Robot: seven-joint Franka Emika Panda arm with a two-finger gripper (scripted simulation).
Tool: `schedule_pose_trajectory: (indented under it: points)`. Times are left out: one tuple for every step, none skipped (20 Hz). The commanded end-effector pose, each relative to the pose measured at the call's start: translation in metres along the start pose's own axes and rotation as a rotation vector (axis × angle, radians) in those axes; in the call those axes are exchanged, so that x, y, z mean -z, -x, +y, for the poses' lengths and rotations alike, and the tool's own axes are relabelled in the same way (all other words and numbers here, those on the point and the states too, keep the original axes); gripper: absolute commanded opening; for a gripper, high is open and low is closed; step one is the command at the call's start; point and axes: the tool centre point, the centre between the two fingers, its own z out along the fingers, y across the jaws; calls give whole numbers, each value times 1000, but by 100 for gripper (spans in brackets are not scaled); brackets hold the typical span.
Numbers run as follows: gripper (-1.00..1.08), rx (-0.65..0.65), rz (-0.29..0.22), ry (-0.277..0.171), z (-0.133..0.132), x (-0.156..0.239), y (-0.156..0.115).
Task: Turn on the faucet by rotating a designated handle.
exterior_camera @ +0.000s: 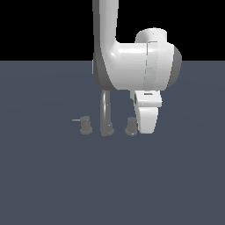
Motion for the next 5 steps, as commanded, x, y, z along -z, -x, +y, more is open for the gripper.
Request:
schedule_pose_trajectory:
  points:
    - [-100,33,-9,9,0,-2,31]
    - [-100,37,-10,11,0,-3,39]
    - [-100,41,-12,14,0,-3,46]
    - [-100,45,-13,16,0,-4,53]
    - [-100,45,-13,16,0,-4,53]
